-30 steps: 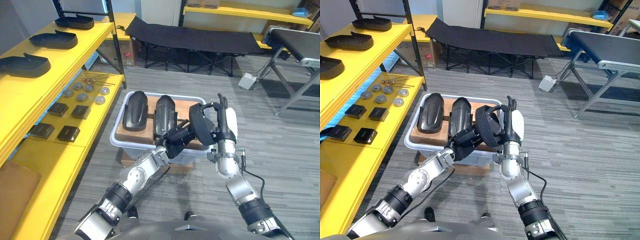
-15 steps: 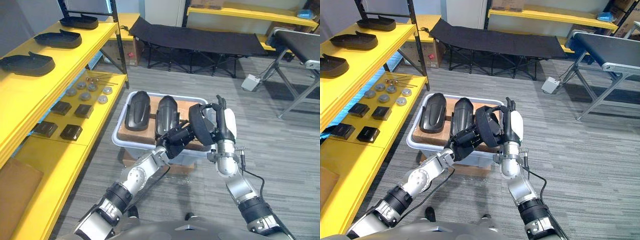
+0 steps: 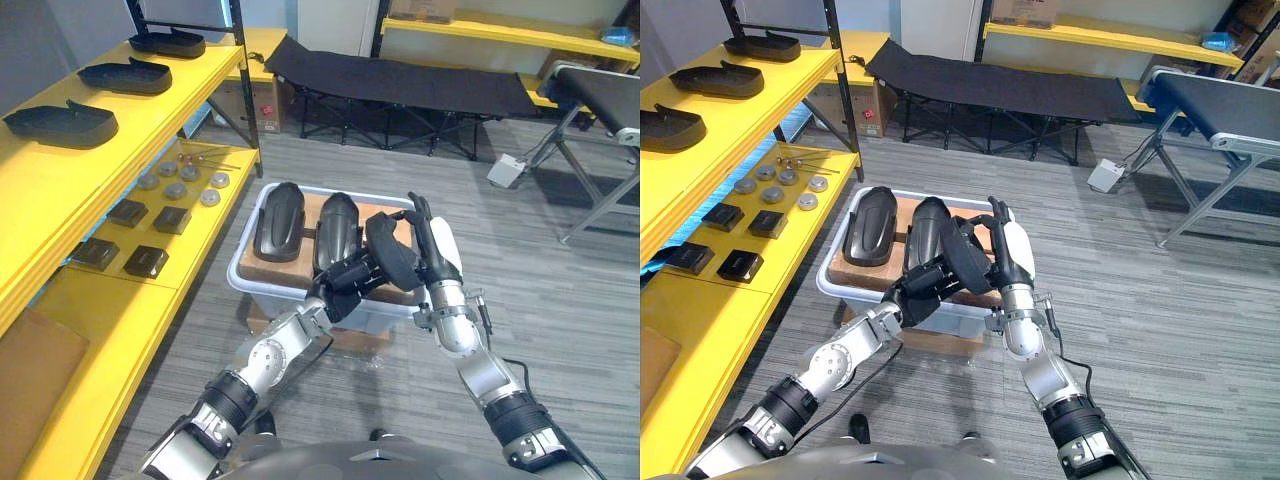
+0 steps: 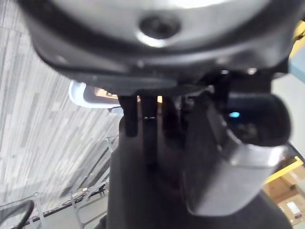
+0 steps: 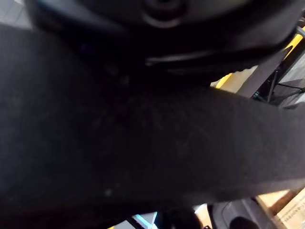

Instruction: Walk over and take three plastic housings, then place them on the shelf

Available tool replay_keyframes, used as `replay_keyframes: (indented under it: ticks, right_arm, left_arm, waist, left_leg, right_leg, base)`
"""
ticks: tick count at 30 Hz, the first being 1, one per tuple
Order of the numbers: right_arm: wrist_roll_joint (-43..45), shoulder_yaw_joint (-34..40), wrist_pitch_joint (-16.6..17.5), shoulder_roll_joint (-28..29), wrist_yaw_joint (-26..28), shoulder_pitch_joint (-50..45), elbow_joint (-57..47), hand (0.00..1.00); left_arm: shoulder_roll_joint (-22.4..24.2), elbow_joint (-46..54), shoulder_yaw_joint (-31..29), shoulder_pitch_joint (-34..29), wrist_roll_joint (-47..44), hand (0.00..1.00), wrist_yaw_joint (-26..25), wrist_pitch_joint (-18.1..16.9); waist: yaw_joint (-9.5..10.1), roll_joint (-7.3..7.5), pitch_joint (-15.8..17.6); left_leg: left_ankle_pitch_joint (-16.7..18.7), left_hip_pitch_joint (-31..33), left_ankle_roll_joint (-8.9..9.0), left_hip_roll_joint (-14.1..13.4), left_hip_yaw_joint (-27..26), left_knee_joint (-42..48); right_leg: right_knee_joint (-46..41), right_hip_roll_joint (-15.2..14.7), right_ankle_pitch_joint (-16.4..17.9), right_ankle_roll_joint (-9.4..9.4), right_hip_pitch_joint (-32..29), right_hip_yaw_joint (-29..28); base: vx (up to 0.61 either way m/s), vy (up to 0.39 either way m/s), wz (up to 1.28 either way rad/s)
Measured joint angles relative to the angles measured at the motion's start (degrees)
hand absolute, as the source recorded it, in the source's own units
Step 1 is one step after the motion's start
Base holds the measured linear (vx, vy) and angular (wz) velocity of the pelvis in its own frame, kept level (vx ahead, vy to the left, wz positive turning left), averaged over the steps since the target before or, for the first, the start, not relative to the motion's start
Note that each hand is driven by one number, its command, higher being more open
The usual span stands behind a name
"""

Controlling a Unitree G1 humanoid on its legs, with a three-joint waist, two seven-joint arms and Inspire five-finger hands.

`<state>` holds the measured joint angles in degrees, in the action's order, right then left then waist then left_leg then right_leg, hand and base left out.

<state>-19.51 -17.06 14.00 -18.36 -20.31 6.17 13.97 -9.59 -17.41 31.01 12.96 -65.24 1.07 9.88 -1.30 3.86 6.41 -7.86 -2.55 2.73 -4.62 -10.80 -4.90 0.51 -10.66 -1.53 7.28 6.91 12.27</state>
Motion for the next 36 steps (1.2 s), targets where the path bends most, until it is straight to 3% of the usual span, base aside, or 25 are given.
replay_keyframes:
  ticks: [14,24,28,31,32,34,36]
  right_arm:
    - [-2.7,-5.5,1.5,-0.1,0.2,6.6,-0.1,1.0]
    - [-5.0,-8.5,2.6,-3.4,7.0,11.0,-0.8,1.0]
    - [-6.6,-9.5,2.6,-4.5,8.1,12.3,-1.1,1.0]
    - [-8.1,-10.8,2.5,-4.2,8.3,14.4,-0.2,1.0]
    - [-9.8,-11.3,2.1,-3.9,8.3,16.1,0.9,1.0]
    - [-12.1,-11.7,1.1,-3.5,8.3,20.5,3.3,1.0]
    - [-13.9,-11.7,0.1,-3.4,7.9,27.1,7.0,1.0]
  left_arm:
    - [-0.4,-0.2,-0.1,-0.2,-8.8,0.0,-0.4,-6.4]
    - [-0.3,-0.2,1.6,-0.3,-25.0,0.0,-0.2,-10.2]
    - [-0.3,-0.2,2.5,-0.3,-26.9,0.0,-0.3,-11.5]
    - [0.0,-0.6,2.8,-0.3,-26.8,0.0,-0.4,-12.9]
    - [0.4,-1.4,2.7,0.3,-26.6,0.0,-0.5,-13.7]
    - [0.5,-3.5,2.3,3.3,-26.4,0.0,-0.5,-15.1]
    - [0.5,-7.3,2.0,9.5,-26.3,0.0,-0.5,-16.1]
  waist:
    - [1.37,0.18,-0.1]
    - [1.58,0.47,0.0]
    - [1.54,1.02,0.0]
    - [1.48,2.02,0.5]
    - [1.45,2.97,1.1]
    - [1.67,5.08,3.6]
    - [2.78,6.31,9.3]
  left_leg:
    - [0.0,0.2,0.02,0.1,0.5,0.0]
    - [0.0,0.1,0.07,0.0,0.9,0.0]
    - [0.0,0.0,0.09,0.0,0.7,0.0]
    - [0.2,0.2,0.34,-0.4,0.1,0.1]
    - [0.8,1.9,0.92,-0.9,0.1,1.5]
    - [2.6,6.9,1.26,-2.3,0.3,7.1]
    - [4.5,12.2,1.4,-4.4,1.1,13.9]
  right_leg:
    - [0.5,0.1,-0.1,-0.04,0.4,0.5]
    - [0.5,0.2,0.0,-0.08,0.6,0.8]
    - [0.5,0.2,0.0,-0.08,0.6,0.7]
    - [-0.2,0.4,0.1,-0.2,-0.3,0.0]
    - [-1.8,0.6,0.5,-0.68,-2.0,-0.1]
    - [-4.5,1.3,1.4,-1.65,-5.8,-0.7]
    - [-7.8,2.5,1.9,-2.1,-9.5,-1.1]
  base:
    - [0.0,0.001,0.01]
    - [0.0,0.0,0.01]
    - [0.0,0.0,-0.01]
    - [-0.01,-0.001,-0.09]
    - [-0.07,-0.013,-0.05]
    - [-0.12,-0.034,-0.06]
    - [-0.21,-0.059,-0.04]
